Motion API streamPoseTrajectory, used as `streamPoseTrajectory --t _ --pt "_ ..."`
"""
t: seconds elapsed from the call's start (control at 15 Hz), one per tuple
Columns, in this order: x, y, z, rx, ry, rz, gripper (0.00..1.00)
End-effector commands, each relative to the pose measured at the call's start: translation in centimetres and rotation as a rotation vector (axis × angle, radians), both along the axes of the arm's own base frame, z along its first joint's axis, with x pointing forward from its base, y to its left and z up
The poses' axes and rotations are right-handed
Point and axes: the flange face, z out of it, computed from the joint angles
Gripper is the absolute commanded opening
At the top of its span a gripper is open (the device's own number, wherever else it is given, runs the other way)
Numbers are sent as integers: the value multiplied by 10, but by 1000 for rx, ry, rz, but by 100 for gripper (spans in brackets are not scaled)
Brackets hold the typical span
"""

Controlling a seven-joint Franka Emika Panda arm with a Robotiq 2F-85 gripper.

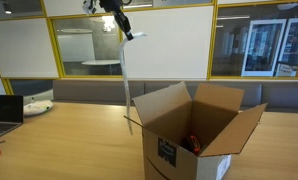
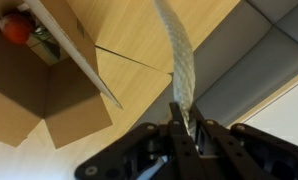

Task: Move the box to the right, place the objects on the table inside the box

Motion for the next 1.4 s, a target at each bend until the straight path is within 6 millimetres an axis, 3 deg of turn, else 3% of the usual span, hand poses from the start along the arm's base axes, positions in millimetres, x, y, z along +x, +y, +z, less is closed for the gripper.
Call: streamPoseTrajectory --t 0.0,0.33,0.6,0.8,1.0,1.2,1.33 --pt "-69 -28 54 -4 -81 -85 12" --pt "-153 -55 123 -13 -188 -185 12" --pt "-204 -81 150 -25 -262 -262 12" --pt "-202 -80 121 -142 -232 -261 11" --pt "-172 -79 73 -201 -159 -240 11" --pt "-135 -91 18 -219 -85 -234 11" --pt "-119 -104 -5 -230 -54 -253 11"
